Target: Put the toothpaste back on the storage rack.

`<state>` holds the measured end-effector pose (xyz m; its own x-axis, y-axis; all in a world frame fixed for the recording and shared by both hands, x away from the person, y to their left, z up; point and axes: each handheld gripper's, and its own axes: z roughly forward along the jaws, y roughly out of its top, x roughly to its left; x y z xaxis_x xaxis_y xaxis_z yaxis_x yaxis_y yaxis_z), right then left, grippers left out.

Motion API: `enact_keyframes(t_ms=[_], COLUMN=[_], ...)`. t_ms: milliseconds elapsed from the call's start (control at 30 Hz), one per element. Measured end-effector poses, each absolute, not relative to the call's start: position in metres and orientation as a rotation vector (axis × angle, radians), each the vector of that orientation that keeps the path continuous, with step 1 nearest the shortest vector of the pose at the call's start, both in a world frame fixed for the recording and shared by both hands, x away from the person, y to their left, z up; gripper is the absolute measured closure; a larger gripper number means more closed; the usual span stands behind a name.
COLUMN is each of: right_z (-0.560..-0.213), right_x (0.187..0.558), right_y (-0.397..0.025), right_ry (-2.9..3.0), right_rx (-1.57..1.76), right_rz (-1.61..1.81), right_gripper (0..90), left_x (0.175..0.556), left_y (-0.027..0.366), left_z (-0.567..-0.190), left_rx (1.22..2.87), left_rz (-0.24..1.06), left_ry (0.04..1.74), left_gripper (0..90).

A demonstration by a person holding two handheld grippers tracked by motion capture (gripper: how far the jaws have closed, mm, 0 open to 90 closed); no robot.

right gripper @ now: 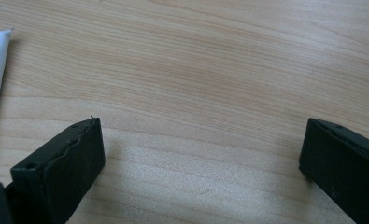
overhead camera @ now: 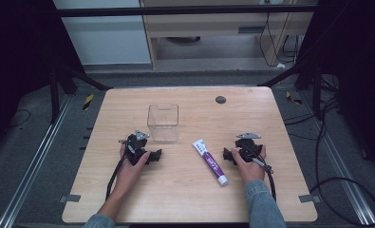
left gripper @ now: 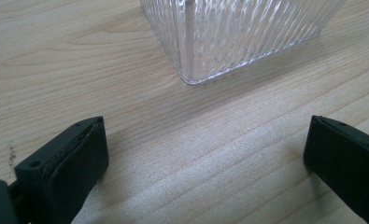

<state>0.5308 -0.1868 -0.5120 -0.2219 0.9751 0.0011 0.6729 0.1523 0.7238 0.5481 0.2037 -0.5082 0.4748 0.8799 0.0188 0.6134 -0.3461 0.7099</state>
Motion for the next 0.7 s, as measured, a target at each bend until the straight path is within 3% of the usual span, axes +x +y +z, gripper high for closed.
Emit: enact_keyframes(t_ms=[133, 167, 367, 700], right_z=[-0.511, -0.505, -0.483, -0.444], right_x=[0.531, 0.529, 0.513, 0.491], right_y=[-0.188, -0.187, -0.177, -0.138], right_ry=[1.976, 2.015, 2.083, 2.306], right_rx=[1.557, 1.529, 1.421, 1.262], right_rz=[0.838, 0.818, 0.823, 0.792], right_gripper=[3.6, 10.1, 11.8, 23.2], left_x=[0.548, 0.548, 0.549, 0.551], left_y=[0.204, 0.204, 0.203, 0.202], left_z=[-0.508, -0.508, -0.508, -0.508], left_rx=[2.082, 2.081, 2.084, 2.074], left_rz=[0.536, 0.535, 0.537, 0.538], left_ry=[1.231, 1.232, 1.230, 1.238], left_gripper=[0.0, 0.0, 0.0, 0.0])
